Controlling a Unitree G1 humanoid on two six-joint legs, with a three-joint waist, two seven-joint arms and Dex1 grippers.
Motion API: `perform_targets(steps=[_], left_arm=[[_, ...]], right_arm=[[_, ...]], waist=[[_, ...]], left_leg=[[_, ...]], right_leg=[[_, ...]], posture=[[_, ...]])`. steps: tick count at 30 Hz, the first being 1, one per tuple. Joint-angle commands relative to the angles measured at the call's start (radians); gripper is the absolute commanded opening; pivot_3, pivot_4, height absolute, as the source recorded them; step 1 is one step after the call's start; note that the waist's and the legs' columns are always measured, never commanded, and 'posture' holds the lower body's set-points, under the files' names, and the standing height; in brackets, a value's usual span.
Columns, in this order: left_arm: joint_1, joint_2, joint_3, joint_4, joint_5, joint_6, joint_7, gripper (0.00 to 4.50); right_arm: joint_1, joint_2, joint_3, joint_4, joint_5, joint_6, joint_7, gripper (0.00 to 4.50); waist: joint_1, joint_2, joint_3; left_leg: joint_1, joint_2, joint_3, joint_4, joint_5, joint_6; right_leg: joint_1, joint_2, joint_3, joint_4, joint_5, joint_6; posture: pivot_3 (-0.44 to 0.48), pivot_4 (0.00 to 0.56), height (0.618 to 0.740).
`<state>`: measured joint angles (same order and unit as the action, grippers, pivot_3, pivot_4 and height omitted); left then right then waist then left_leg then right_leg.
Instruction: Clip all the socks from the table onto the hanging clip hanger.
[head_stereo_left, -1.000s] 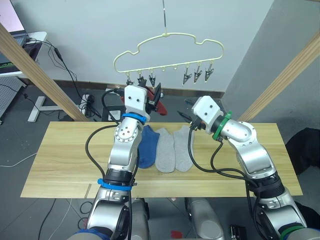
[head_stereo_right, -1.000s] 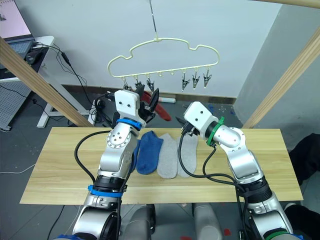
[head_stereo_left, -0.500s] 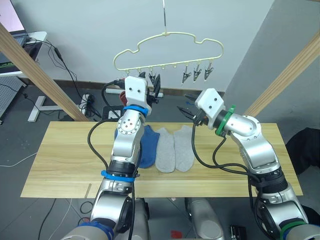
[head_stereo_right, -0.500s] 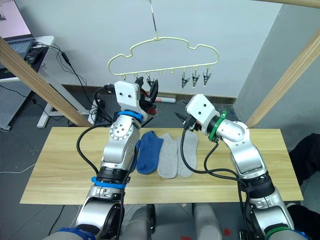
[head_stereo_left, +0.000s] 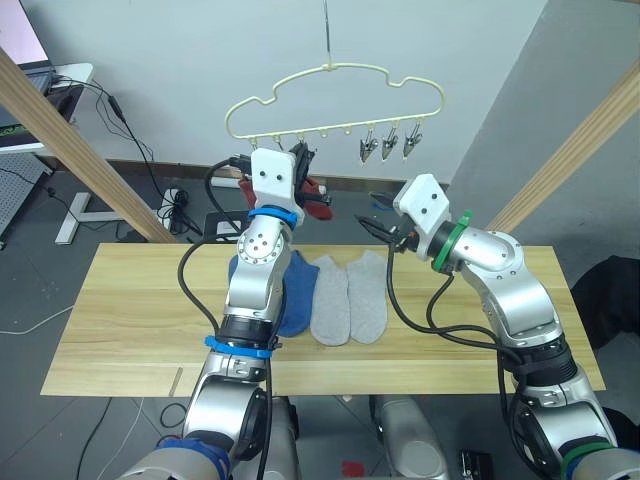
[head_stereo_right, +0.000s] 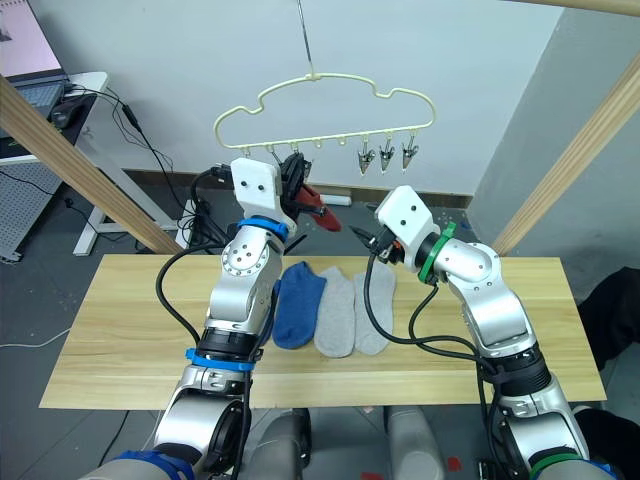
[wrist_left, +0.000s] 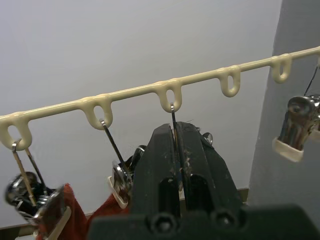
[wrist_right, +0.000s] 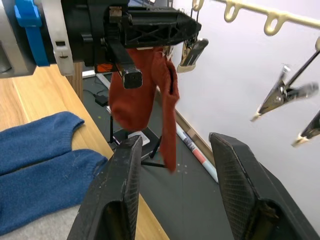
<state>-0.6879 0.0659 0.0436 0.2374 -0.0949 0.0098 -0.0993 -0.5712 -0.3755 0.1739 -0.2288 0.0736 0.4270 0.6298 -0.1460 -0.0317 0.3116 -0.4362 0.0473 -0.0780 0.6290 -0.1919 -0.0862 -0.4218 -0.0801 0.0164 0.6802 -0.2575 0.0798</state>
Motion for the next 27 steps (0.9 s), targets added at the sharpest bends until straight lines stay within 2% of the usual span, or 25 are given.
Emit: perform_targets(steps=[1,2,5,10,27], left_arm=[[-0.004,0.003,0.002,-0.039,-0.001,-0.016,-0.007,0.02],[0.004,0.003,0.001,-0.047,-0.002,-0.024,-0.011,0.02],[0.026,0.005,0.002,-0.068,-0.001,-0.042,-0.014,0.64],[0.038,0.007,-0.009,-0.073,0.005,-0.051,-0.026,2.13],[0.052,0.009,-0.021,-0.06,0.038,-0.017,-0.015,2.13]], right_arm=[[-0.015,0.001,-0.026,-0.05,0.022,-0.006,-0.007,2.22],[-0.015,0.001,-0.026,-0.048,0.022,-0.007,-0.009,2.22],[-0.015,0.0,-0.026,-0.046,0.023,-0.009,-0.012,2.22],[-0.012,-0.002,-0.027,-0.046,0.023,-0.01,-0.013,2.22],[-0.008,-0.007,-0.026,-0.049,0.036,-0.009,-0.009,2.22]], waist=[[0.0,0.0,0.0],[0.0,0.0,0.0],[0.0,0.0,0.0],[0.0,0.0,0.0],[0.0,0.0,0.0]], left_leg=[[0.0,0.0,0.0,0.0,0.0,0.0],[0.0,0.0,0.0,0.0,0.0,0.0],[0.0,0.0,0.0,0.0,0.0,0.0],[0.0,0.0,0.0,0.0,0.0,0.0],[0.0,0.0,0.0,0.0,0.0,0.0]], right_leg=[[0.0,0.0,0.0,0.0,0.0,0.0],[0.0,0.0,0.0,0.0,0.0,0.0],[0.0,0.0,0.0,0.0,0.0,0.0],[0.0,0.0,0.0,0.0,0.0,0.0],[0.0,0.0,0.0,0.0,0.0,0.0]], posture=[[-0.301,0.298,0.689],[-0.301,0.298,0.689],[-0.3,0.296,0.689],[-0.3,0.294,0.689],[-0.302,0.287,0.689]])
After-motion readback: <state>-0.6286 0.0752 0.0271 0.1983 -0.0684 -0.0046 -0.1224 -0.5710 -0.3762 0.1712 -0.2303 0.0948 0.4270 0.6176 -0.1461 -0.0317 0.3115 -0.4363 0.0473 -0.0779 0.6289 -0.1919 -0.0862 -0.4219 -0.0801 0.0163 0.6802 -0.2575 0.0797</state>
